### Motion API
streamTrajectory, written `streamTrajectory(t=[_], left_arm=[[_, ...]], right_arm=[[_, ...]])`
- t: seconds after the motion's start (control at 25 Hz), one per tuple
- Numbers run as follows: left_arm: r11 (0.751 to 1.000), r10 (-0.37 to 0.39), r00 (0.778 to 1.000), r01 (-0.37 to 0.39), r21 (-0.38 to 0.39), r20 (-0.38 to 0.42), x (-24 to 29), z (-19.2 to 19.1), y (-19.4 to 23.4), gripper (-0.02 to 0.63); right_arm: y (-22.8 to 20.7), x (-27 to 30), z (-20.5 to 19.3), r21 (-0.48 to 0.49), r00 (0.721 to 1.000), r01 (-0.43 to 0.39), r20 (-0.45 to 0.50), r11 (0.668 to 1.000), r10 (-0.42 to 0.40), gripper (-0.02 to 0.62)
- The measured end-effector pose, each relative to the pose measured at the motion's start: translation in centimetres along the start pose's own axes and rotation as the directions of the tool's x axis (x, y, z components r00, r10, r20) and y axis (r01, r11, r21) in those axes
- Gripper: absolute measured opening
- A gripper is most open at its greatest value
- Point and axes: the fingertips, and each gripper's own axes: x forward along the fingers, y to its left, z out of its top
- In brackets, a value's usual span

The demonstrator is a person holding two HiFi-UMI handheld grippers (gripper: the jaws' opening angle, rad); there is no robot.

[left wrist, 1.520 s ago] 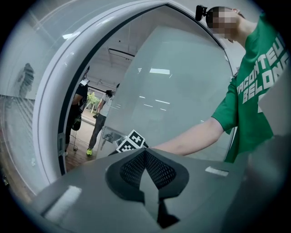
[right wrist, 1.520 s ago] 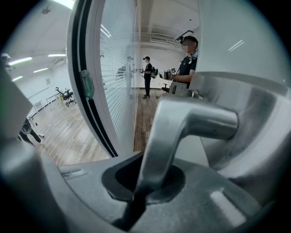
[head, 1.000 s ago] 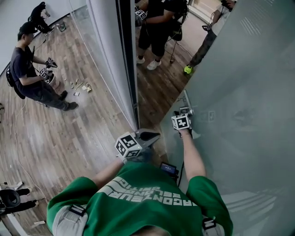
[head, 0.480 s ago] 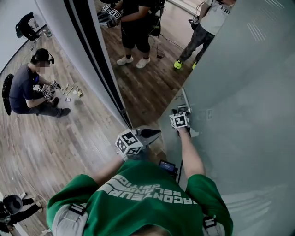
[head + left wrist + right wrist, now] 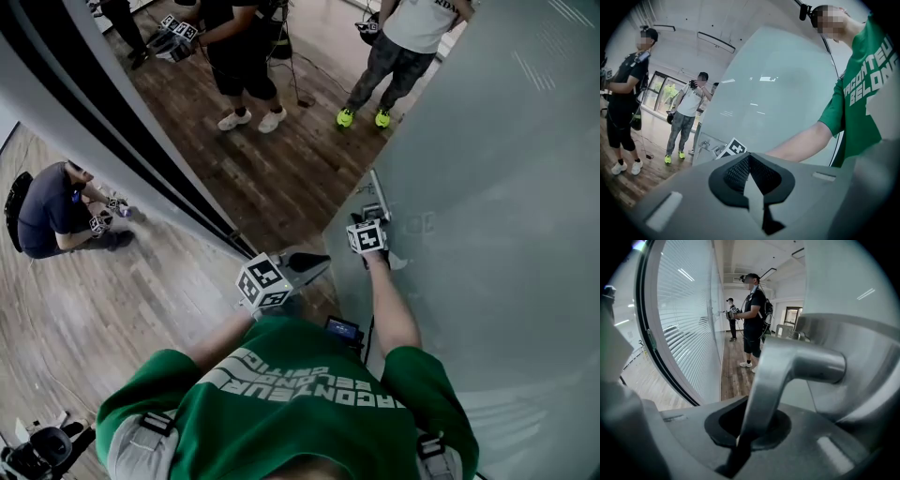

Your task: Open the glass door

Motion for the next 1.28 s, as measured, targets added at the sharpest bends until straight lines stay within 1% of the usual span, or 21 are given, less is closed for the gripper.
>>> streamTrajectory(t=[0.2,0.44,0.72,0.92,1.16,1.28], left_arm=[[0.999,-0.037,0.999,0.038,0.008,-0.014,4.1,1.2,1.3,0.015],[0.996,-0.090,0.995,0.090,0.024,-0.033,6.9,1.6,2.9,0.015],[0.993,-0.119,0.991,0.120,0.020,-0.058,9.7,1.7,4.7,0.015],[0.989,-0.143,0.986,0.146,0.025,-0.088,12.5,1.6,5.0,0.015],[0.985,-0.169,0.979,0.173,0.029,-0.110,14.1,1.4,5.7,0.015],[0.981,-0.185,0.976,0.190,0.033,-0.119,13.3,1.6,4.8,0.015]], right_arm=[[-4.2,0.2,-1.0,0.027,1.000,0.012,-0.003,1.000,-0.012,-0.008],[-8.1,0.6,-2.0,0.071,0.999,0.049,-0.004,0.996,-0.049,-0.008],[-12.1,1.3,-3.3,0.101,0.998,0.057,-0.002,0.993,-0.058,-0.008],[-16.8,1.1,-4.9,0.127,0.996,0.090,-0.010,0.988,-0.090,-0.009],[-21.3,1.5,-6.3,0.174,0.990,0.144,-0.033,0.974,-0.140,-0.009],[-21.8,0.0,-6.4,0.195,0.986,0.165,-0.035,0.967,-0.161,-0.009]])
